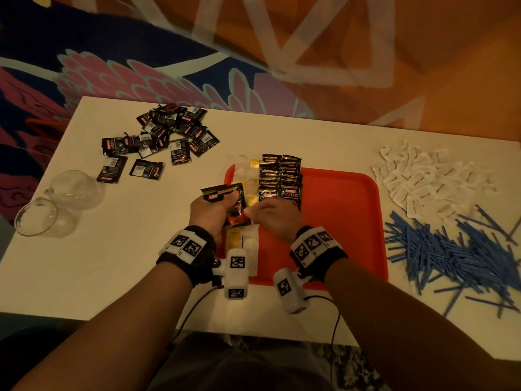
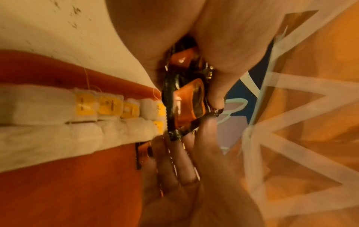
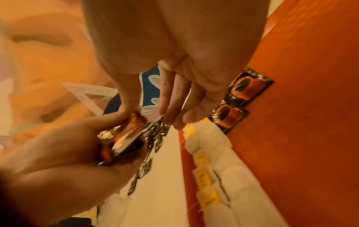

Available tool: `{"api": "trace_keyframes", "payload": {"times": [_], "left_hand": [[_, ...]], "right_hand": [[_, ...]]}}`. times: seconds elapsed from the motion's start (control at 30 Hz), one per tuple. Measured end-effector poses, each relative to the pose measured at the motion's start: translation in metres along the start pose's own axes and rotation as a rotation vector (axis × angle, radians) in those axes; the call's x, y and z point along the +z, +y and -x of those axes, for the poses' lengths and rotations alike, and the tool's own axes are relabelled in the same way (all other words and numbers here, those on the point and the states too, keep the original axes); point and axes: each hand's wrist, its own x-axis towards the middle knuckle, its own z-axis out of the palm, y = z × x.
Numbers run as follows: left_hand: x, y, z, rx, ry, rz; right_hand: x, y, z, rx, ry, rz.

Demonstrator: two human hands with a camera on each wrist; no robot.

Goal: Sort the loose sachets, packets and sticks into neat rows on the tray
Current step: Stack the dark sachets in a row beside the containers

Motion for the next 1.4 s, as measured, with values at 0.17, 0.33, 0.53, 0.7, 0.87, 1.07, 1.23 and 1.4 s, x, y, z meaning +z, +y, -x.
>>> {"api": "trace_keyframes", "payload": {"times": [0.17, 0.33, 0.53, 0.7, 0.87, 1.07, 1.23, 1.4], "left_hand": [[0.022, 0.006, 0.007, 0.03, -0.098, 0.005], [0.028, 0.007, 0.005, -0.002, -0.092, -0.033], [0.026, 0.0, 0.008, -0.009, -0.155, 0.002], [0.031, -0.001, 0.009, 0.069, -0.271, -0.098], [0.035, -0.007, 0.002, 0.091, -0.146, -0.056], [0.025, -0.009, -0.012, -0.055, -0.031, 0.108], [0.014, -0.012, -0.011, -0.089, -0.055, 0.141], [0.007, -0.014, -0.008, -0.095, -0.024, 0.117]], "right_hand": [[-0.006, -0.01, 0.009, -0.064, 0.054, -0.022], [-0.018, -0.003, 0.014, -0.068, 0.067, 0.082], [-0.021, 0.004, 0.017, -0.076, 0.059, 0.075], [-0.023, 0.011, 0.017, -0.07, 0.023, 0.066], [-0.028, 0.017, 0.014, -0.077, 0.051, 0.123], [-0.055, 0.055, -0.005, 0.199, 0.189, 0.247], [-0.075, 0.071, -0.017, 0.324, 0.248, 0.33], [-0.072, 0.068, -0.031, 0.36, 0.254, 0.341]]}}
